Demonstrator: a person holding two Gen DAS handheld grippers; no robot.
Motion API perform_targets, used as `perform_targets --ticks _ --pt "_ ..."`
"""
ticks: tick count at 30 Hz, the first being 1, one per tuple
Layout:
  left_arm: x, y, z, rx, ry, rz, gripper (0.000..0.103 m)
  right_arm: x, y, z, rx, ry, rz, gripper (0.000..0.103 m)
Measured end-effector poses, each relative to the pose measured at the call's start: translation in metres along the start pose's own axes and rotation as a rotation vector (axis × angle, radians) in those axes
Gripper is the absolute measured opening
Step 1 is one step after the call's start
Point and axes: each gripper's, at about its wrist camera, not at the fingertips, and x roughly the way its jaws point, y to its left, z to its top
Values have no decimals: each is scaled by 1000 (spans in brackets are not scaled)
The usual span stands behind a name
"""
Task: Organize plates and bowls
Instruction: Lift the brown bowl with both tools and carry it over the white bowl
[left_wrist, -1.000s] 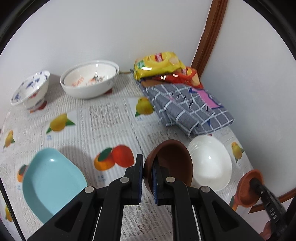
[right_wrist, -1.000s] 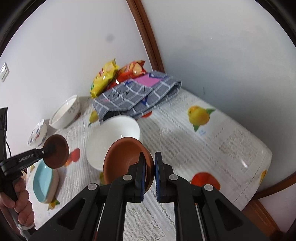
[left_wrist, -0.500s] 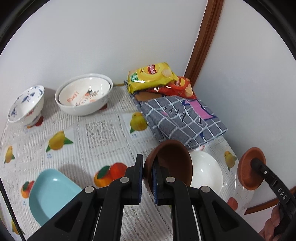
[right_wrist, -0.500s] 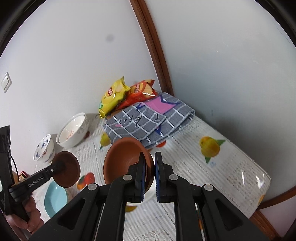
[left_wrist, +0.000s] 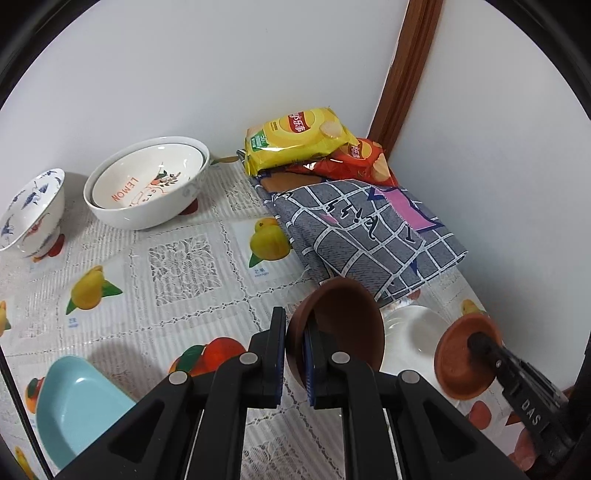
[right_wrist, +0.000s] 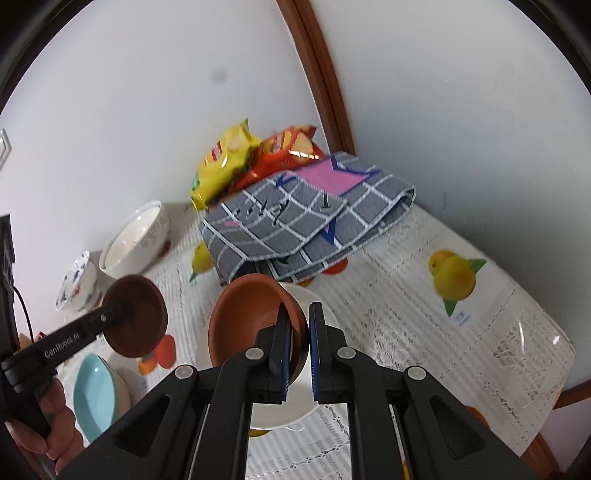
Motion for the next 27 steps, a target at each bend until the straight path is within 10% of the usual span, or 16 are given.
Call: perform_targets --ticks 27 --pt "4 26 10 -50 10 19 9 0 13 19 -22 -2 55 10"
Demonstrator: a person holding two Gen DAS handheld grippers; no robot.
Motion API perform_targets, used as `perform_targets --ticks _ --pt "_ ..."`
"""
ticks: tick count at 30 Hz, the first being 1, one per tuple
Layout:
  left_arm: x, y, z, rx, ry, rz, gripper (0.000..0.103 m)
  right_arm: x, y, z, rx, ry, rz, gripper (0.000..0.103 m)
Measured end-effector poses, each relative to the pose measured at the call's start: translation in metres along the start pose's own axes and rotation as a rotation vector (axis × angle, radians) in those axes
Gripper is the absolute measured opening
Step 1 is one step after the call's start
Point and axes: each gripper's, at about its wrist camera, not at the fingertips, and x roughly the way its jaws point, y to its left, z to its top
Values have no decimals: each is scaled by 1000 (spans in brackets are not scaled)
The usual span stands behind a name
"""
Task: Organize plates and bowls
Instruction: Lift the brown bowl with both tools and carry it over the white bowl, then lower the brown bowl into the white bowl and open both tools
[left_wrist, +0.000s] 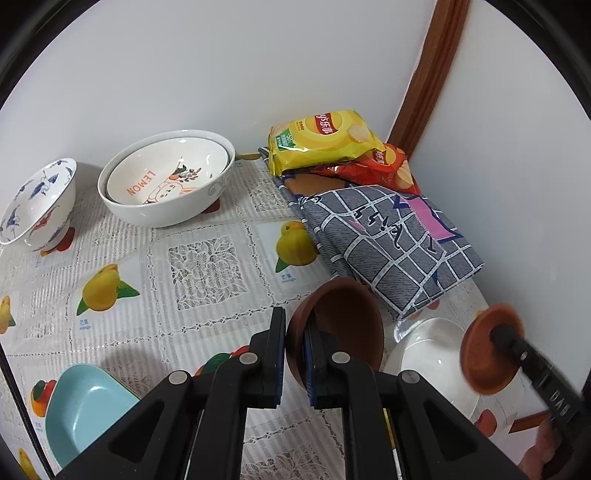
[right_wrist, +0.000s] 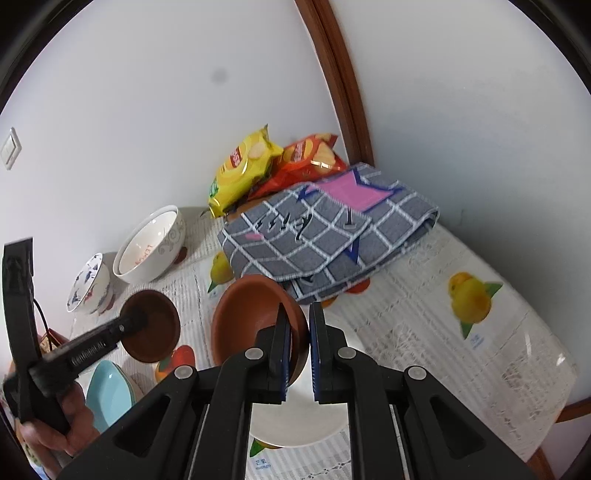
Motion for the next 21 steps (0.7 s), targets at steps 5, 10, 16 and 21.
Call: perform_targets --ticks 5,10,16,21 --pt "6 -2 -3 2 6 12 9 15 -5 -8 -12 23 -22 10" --pt "9 -8 -5 18 7 20 9 32 -5 -18 -35 68 -41 10" --pt "7 -11 -6 27 4 17 9 43 2 -27 -85 96 -91 10" --pt "4 -11 -6 30 2 9 9 46 5 -30 -102 113 -110 10"
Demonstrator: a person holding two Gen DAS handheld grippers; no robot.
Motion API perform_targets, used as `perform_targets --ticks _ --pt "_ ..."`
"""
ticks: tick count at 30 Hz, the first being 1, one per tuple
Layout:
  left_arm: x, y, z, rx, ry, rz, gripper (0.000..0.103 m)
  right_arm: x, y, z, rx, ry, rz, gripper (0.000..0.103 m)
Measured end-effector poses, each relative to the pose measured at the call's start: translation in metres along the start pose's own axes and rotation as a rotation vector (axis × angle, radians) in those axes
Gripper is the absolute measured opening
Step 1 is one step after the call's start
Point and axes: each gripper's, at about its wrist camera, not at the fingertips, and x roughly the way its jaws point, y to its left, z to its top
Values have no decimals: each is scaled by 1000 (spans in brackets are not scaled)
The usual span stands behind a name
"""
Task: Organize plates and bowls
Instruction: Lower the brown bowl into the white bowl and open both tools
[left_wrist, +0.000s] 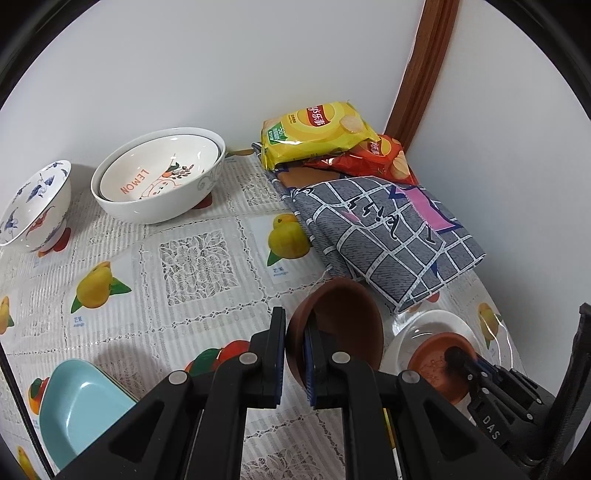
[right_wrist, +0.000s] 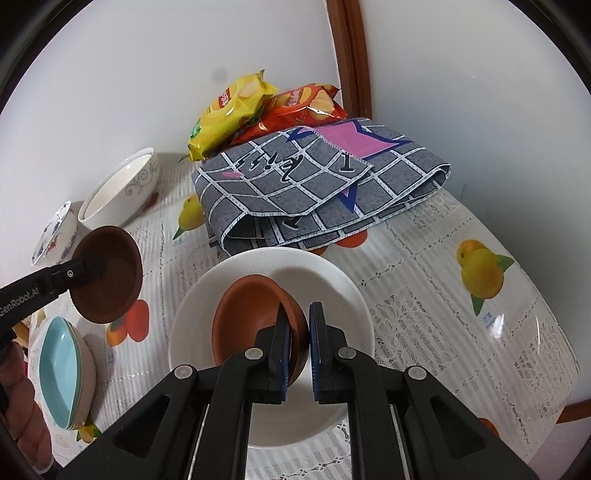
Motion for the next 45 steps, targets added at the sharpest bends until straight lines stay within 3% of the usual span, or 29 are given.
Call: perform_targets --ticks 29,40,45 --pt "-11 2 3 3 -12 -3 10 14 9 -2 -48 35 -62 10" --pt "-11 2 2 0 -8 -1 10 22 18 -5 -114 53 -153 11" --pt "-10 3 2 -3 -4 0 10 25 21 -7 -127 63 -155 11"
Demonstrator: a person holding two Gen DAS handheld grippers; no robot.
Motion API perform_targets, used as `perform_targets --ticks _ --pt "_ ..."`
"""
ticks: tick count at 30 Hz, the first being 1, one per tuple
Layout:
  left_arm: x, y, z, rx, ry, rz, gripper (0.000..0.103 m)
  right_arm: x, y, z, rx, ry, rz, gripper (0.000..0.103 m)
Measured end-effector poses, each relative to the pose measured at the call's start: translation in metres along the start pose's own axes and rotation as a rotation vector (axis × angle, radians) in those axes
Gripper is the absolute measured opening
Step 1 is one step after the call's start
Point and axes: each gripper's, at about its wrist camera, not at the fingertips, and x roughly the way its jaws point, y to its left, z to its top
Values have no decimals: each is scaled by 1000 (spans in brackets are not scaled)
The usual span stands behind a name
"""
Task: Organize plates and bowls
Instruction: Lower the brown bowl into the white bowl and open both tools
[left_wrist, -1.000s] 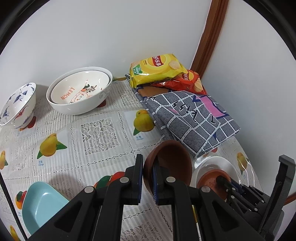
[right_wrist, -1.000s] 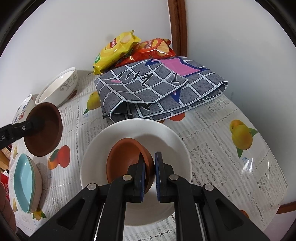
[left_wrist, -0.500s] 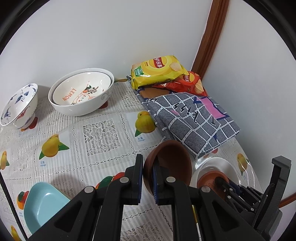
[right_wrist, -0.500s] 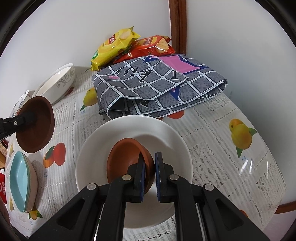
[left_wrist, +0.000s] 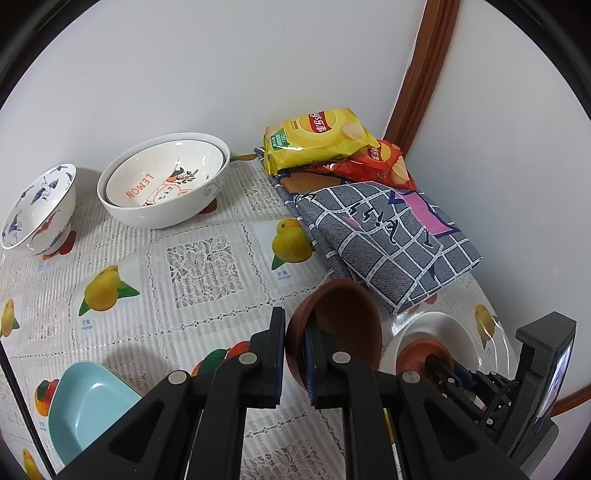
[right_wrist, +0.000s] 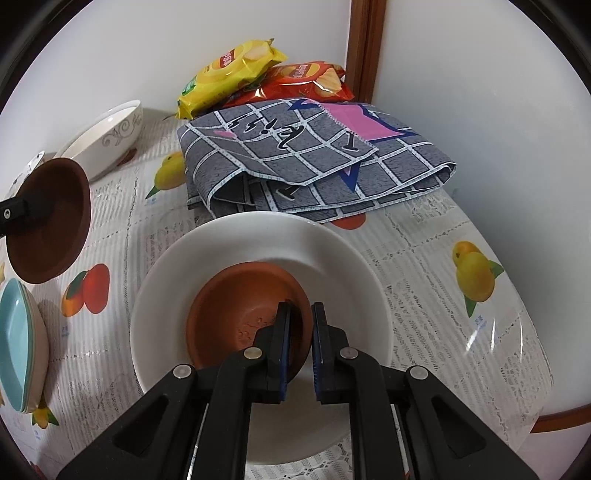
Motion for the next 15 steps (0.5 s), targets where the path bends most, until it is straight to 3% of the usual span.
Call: perform_targets --ticks 15 --pt "-2 3 0 3 1 -3 11 4 9 -1 -35 -1 -58 16"
